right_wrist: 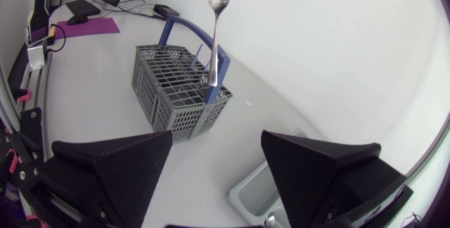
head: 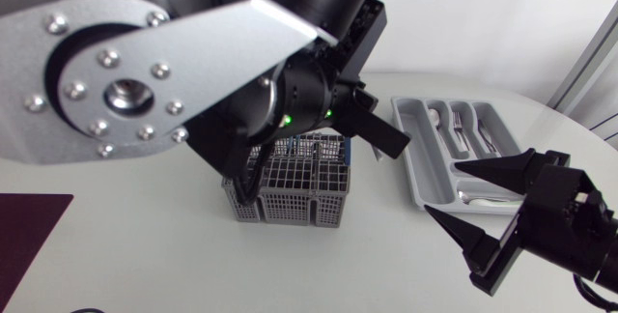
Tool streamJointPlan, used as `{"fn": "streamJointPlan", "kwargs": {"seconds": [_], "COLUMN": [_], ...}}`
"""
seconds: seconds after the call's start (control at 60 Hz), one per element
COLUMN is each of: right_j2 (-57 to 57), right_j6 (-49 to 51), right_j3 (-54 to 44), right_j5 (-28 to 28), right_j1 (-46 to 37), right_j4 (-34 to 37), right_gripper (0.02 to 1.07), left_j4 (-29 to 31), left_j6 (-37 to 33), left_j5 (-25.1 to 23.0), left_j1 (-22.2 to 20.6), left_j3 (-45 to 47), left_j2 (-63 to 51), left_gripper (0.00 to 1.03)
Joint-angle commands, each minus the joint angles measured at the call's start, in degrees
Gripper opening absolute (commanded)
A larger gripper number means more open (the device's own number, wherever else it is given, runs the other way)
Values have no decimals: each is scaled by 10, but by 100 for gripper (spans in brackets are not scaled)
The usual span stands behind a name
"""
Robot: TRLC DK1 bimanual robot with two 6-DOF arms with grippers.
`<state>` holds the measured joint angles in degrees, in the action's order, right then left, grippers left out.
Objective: Unload the cutlery basket into the drawer organizer.
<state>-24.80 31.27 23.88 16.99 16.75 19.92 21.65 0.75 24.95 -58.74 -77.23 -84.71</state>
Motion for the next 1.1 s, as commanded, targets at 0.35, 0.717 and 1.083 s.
{"fn": "streamJointPlan", "kwargs": {"seconds": [0.35,0.717,1.083], "right_j2": [-83,-197,-267], "right_j6": [-31,-60,-79], "right_j3": [31,81,104], "right_j5": [-145,-166,-182], "right_j1": [141,159,184], "right_j4": [-126,-205,-237], "right_gripper": [68,51,30], "left_j4": [67,55,47], "left_j6": [101,115,119], "left_j5": [-210,-216,-226], "left_j1": [79,76,76], "left_j3": [-93,-98,-99], "left_j2": [-65,-70,-75], "left_gripper": [20,20,21]}}
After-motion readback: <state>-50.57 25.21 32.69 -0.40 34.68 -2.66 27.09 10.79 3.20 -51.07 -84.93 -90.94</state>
